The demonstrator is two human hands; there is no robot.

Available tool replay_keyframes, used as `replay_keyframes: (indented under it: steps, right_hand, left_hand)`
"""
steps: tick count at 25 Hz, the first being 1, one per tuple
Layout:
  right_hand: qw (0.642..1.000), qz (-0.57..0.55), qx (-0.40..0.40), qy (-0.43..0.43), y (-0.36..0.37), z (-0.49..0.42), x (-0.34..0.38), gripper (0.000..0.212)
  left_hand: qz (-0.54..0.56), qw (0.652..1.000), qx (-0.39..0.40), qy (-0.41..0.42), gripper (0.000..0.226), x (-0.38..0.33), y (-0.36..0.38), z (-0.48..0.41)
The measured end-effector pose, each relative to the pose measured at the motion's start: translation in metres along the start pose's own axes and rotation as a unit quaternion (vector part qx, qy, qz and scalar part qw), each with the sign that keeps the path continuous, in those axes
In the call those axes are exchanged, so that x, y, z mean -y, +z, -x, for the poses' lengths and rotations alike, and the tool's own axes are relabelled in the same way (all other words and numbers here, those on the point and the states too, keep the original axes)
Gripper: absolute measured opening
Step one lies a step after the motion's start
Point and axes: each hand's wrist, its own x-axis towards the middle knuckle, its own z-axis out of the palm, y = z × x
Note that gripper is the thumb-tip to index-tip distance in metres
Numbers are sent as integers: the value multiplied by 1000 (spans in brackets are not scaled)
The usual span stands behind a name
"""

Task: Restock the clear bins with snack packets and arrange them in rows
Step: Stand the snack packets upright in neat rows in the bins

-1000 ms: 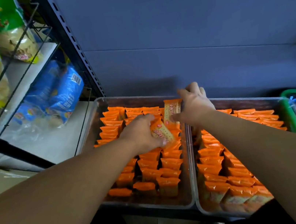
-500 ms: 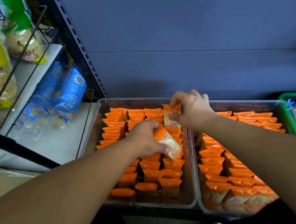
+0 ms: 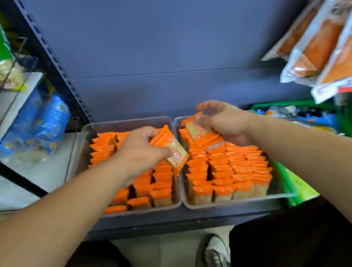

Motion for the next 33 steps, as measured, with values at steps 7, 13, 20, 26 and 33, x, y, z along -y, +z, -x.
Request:
replay_keyframes:
  steps: [7, 13, 20, 26, 33]
  right_hand:
    - [994, 15, 52, 95, -71, 51, -23, 50]
    - [898, 435, 60, -21, -141, 37, -53, 49]
    - [805, 574, 150, -13, -138, 14, -109, 42]
    - [849, 520, 95, -21, -153, 11, -115, 48]
    - [801, 581, 142, 3, -144, 11, -135, 28]
  left_hand:
    - [11, 993, 41, 108, 24, -21, 106, 23]
    - [-123, 972, 166, 114, 17, -5, 156, -12]
    - [-280, 921, 252, 99, 31, 2, 192, -24]
    - [-241, 928, 278, 58, 13, 4, 195, -43]
    - [-226, 942, 241, 65, 10, 19, 196, -56]
